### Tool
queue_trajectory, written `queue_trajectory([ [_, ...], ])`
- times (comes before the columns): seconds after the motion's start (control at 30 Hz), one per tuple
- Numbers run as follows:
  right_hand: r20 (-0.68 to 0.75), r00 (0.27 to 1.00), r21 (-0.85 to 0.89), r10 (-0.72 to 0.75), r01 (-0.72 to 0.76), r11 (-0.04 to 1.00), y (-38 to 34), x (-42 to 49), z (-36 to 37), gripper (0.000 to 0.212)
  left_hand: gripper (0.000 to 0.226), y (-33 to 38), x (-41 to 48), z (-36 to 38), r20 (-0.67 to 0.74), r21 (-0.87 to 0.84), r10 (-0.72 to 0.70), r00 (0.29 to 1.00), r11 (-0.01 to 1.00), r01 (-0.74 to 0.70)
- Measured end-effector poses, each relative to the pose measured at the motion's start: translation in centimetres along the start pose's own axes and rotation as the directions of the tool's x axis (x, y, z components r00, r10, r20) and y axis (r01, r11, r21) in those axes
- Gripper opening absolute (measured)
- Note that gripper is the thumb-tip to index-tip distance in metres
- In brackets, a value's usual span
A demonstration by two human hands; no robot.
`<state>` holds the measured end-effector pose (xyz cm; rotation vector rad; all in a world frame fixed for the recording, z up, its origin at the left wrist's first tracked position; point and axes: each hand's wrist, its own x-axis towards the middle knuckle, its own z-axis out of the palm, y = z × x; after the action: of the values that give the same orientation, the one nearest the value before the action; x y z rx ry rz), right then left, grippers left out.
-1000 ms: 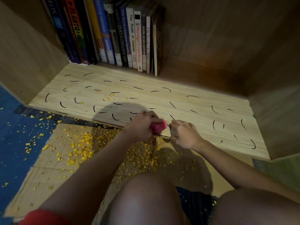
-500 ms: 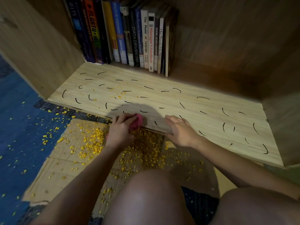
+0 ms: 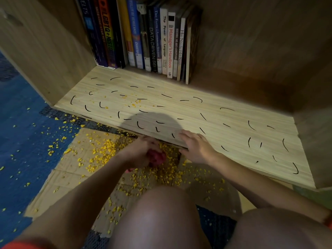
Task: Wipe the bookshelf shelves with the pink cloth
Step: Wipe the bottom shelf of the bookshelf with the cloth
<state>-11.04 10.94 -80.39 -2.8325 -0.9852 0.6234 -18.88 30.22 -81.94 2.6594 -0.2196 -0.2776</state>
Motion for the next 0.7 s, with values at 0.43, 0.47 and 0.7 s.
queue_trajectory([
  [0.43,0.141,0.985,-0.159,-0.103,0.125,0.979,-3.6,7.1,-6.2,0.081,0.047,-5.3,1.8,-6.0,-0.486,-0.360,-0.406,0.774,0.900,0.247],
  [0.47,0.151,0.986,-0.165,-0.077,0.102,0.981,-3.9,7.9,-6.2,0.080,0.048,-5.8,2.2,-6.5,-0.501,-0.349,-0.407,0.763,0.903,0.253],
  [0.7,0.109,0.982,0.013,0.151,-0.154,0.988,-5.1,12.3,-4.8,0.112,0.043,-7.8,4.9,-8.8,-0.528,-0.348,-0.467,0.709,0.881,0.321],
])
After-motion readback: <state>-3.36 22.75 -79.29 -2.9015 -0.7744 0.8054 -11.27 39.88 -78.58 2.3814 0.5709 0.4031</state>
